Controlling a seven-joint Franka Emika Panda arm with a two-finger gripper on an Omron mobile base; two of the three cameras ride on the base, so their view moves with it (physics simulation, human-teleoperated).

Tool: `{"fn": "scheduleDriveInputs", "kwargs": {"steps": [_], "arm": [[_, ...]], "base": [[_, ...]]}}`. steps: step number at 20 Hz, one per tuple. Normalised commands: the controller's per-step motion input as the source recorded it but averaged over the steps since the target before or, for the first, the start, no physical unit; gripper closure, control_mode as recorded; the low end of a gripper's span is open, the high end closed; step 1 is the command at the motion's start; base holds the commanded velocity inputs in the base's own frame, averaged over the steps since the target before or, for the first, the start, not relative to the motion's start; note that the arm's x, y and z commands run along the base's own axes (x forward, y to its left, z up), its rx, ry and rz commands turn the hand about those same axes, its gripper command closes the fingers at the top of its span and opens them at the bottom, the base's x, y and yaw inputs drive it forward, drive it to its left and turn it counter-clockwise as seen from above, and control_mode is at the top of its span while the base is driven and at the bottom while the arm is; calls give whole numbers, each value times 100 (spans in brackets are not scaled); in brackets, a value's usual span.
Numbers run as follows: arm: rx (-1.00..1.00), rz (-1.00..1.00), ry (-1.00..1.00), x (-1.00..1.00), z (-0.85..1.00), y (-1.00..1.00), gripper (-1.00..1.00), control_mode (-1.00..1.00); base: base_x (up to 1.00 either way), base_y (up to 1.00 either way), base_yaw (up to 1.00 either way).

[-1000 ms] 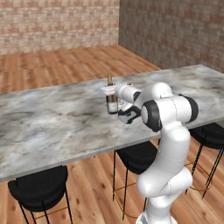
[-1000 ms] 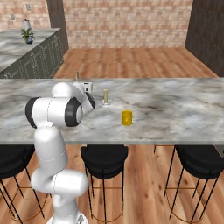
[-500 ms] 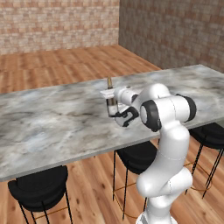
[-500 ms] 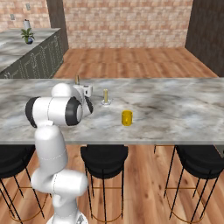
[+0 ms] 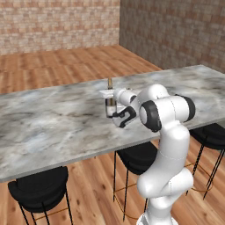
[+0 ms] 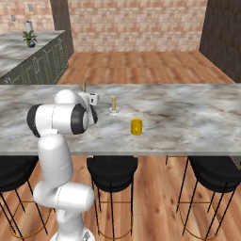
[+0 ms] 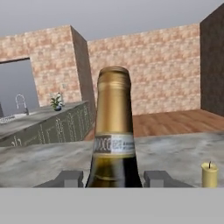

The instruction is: Open the cabinet directly in front. Then move the wine and the mug to the dining counter with the candle on it.

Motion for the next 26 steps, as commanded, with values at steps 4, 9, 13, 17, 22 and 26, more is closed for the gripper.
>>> {"fn": "scheduleDriveInputs", "kwargs": {"steps": [4,9,13,17,22,26], "arm": [[15,0,-10,0,-6,-9,100,-100],[7,0,-16,0,-14,-3,100,-100],[0,1,-9,0,-11,0,100,-100],[0,0,0,16,-1,0,100,-100],[0,0,-1,57,-19,0,100,-100],[0,0,0,70,-25,0,100,-100]], "base": [[0,0,0],[0,0,0],[0,0,0],[0,0,0],[0,0,0],[0,0,0]]}}
